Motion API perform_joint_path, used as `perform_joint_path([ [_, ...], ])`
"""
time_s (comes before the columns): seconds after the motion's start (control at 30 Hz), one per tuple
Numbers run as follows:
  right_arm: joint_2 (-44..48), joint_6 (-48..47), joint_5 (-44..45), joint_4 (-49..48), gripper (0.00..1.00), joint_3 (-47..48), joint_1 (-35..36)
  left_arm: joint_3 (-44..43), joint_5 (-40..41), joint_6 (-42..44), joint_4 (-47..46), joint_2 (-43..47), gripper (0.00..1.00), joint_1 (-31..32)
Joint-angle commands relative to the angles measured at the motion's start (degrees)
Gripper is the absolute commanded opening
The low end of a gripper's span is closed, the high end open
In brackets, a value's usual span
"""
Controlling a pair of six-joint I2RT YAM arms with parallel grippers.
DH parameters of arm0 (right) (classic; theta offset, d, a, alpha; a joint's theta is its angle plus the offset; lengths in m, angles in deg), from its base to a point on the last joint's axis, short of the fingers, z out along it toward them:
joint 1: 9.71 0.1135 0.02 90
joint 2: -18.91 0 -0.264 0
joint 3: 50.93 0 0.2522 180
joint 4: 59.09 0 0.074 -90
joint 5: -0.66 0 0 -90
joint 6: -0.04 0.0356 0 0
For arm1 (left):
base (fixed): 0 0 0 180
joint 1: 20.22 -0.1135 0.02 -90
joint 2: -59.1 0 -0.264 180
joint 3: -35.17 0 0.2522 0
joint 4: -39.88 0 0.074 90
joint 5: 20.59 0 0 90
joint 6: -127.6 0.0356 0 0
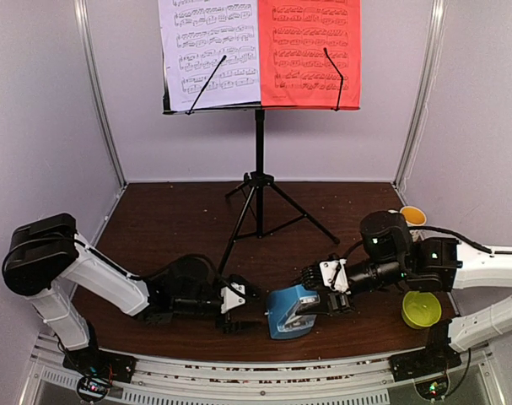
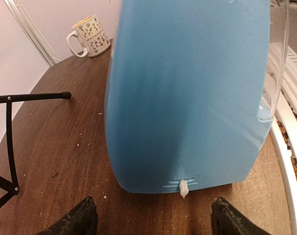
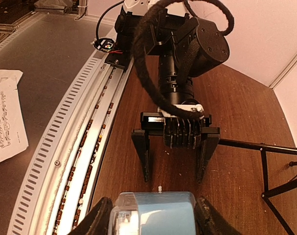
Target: Set up the instrument practice props
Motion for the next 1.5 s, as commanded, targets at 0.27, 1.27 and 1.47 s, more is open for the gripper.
perform_joint_path([
  [0.27,1.03,-1.01,1.54,-5.42,0.0,4.44,2.56,-4.38,-3.31,2.47,0.62,-3.23,0.83,0.26],
  [1.27,0.06,-2.17,2.42,-3.99,0.0,5.74,6.02,-5.51,-6.63,1.64,1.28,-1.95,0.43,-0.24],
  [1.47,0.19,-2.2,2.68,-4.06,0.0,5.79,6.11,-5.18,-6.01,1.77,0.97,-1.88,0.75,-0.35],
])
